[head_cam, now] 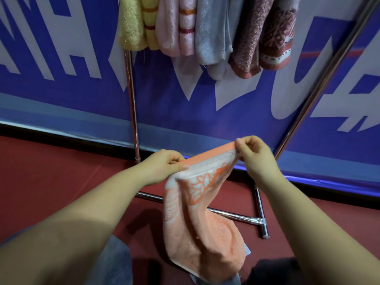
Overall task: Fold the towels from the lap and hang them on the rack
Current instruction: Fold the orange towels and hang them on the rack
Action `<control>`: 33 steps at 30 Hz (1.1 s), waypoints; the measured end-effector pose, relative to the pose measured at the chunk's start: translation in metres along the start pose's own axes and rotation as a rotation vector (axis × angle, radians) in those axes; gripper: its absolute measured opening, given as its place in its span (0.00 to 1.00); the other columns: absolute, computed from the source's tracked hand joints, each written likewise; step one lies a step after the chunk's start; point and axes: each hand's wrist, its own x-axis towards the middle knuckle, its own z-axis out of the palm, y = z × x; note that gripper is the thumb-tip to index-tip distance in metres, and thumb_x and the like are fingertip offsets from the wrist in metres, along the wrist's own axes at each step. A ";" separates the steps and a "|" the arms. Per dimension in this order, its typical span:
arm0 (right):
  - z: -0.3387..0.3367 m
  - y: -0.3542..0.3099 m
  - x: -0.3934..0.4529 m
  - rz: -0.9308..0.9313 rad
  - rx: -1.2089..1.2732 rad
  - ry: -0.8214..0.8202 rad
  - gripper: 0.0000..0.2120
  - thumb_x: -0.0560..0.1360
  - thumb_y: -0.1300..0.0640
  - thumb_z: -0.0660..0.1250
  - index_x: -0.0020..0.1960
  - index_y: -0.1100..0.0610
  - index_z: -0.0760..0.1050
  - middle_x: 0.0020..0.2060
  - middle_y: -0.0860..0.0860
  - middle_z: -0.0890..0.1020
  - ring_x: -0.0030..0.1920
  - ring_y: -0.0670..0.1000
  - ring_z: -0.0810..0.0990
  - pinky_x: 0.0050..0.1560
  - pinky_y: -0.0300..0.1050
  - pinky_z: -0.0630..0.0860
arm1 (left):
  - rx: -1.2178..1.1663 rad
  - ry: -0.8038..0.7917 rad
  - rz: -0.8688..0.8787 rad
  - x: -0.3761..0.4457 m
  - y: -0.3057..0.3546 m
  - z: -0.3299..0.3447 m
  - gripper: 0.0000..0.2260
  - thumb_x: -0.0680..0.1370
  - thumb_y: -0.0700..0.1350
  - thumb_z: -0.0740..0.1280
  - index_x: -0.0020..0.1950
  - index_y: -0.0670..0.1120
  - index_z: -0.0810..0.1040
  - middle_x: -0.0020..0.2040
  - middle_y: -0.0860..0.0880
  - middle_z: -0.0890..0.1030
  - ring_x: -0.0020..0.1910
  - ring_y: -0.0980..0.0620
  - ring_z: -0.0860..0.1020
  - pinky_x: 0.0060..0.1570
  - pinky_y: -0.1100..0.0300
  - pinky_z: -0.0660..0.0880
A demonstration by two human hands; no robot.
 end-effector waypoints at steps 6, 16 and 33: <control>-0.026 0.007 0.007 0.046 -0.146 0.223 0.08 0.76 0.54 0.67 0.42 0.59 0.74 0.32 0.49 0.77 0.36 0.49 0.75 0.40 0.40 0.71 | 0.143 0.135 0.030 -0.006 -0.001 -0.021 0.04 0.76 0.47 0.67 0.44 0.48 0.79 0.40 0.53 0.81 0.40 0.57 0.76 0.47 0.60 0.72; 0.025 -0.014 -0.031 -0.209 -0.381 -0.267 0.11 0.70 0.54 0.73 0.52 0.49 0.80 0.32 0.44 0.79 0.32 0.39 0.76 0.37 0.26 0.69 | 0.153 0.195 0.159 -0.012 0.029 0.016 0.03 0.75 0.48 0.67 0.41 0.54 0.75 0.29 0.53 0.71 0.30 0.57 0.69 0.34 0.62 0.64; -0.021 -0.010 -0.011 -0.095 -0.551 -0.065 0.04 0.74 0.59 0.68 0.46 0.59 0.80 0.31 0.56 0.81 0.29 0.50 0.76 0.28 0.23 0.66 | 0.262 0.156 0.039 -0.008 0.006 -0.013 0.06 0.74 0.49 0.69 0.43 0.47 0.80 0.38 0.48 0.81 0.38 0.53 0.75 0.41 0.59 0.69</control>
